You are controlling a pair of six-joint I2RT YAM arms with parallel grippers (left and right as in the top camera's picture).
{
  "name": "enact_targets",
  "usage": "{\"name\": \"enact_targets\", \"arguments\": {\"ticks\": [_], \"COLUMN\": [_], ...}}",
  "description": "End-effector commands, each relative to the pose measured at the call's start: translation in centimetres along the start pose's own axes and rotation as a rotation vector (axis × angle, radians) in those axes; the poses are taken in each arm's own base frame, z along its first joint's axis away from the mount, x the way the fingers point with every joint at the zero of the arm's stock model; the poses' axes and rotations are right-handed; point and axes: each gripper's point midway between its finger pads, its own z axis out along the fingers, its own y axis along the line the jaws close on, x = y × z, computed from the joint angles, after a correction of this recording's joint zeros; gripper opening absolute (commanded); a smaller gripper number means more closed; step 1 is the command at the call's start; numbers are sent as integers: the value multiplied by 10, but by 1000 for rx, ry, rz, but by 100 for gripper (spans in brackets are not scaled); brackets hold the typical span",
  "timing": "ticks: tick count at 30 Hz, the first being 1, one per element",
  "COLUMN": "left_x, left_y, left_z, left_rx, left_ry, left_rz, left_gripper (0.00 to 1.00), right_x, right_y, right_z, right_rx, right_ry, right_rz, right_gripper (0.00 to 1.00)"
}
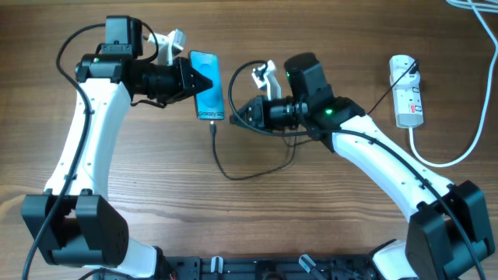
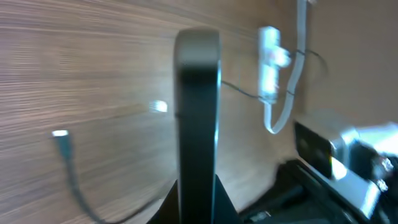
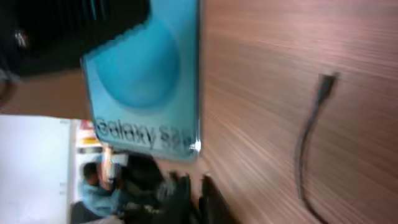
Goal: Plug charger to phone and switch on socket
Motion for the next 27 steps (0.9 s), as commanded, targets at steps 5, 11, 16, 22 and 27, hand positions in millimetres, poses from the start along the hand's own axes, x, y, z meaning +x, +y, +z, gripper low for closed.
{"name": "enact_targets", "arguments": {"ticks": [5,11,16,22,27], "left_x": [-26,-20,-17,-17,-17], "left_y": [80,91,91,91,91], "left_z": [-38,-46,-45,-45,-46], "left_rx": [-381,-406,-408,-408,-408], "left_ry": [-202,-188,-178,-178,-179], "left_rz": [-259,-300,-306,-306,-306], "left_gripper": [4,4,4,4,4], "right_x": [10,32,50,57,63], "right_y": [-58,-117,-196,-261,-277], "right_z": [0,17,-27,-141,-168], "right_rx": [401,633,960,1271,1020], "right_ry": [-25,62,143,161,147], "right_rz": [-180,-139,-16,211,442], "right_gripper": [67,70,78,96,96]}}
